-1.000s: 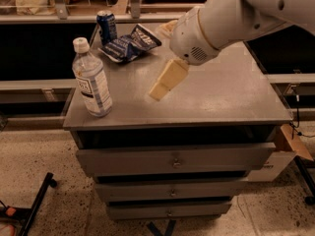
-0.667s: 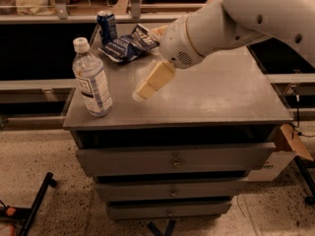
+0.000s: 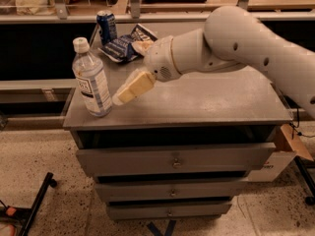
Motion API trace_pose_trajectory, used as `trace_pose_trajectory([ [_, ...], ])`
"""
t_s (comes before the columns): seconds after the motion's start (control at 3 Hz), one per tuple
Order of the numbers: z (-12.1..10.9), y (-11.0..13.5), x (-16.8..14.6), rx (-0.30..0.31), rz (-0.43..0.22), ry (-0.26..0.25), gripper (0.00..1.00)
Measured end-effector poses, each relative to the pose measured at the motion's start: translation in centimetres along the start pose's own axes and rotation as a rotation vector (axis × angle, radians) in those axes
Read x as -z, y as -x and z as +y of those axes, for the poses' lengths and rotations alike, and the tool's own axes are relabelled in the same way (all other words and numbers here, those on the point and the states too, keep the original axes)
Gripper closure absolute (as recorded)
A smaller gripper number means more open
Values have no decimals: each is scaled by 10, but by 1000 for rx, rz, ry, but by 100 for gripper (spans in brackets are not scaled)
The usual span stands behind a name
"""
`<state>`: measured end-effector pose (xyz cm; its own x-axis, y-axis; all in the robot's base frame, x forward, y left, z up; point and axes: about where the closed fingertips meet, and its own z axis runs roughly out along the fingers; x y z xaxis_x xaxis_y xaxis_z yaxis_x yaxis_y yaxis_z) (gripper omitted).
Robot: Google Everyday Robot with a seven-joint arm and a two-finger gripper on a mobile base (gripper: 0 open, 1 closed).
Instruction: Move blue plastic bottle near blue chip bag
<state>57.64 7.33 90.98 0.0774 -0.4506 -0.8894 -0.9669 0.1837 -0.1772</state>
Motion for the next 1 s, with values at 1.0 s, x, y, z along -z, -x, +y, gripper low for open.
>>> trace_pose_trajectory([
  [1.0, 14, 40, -46, -64, -165, 105, 0],
])
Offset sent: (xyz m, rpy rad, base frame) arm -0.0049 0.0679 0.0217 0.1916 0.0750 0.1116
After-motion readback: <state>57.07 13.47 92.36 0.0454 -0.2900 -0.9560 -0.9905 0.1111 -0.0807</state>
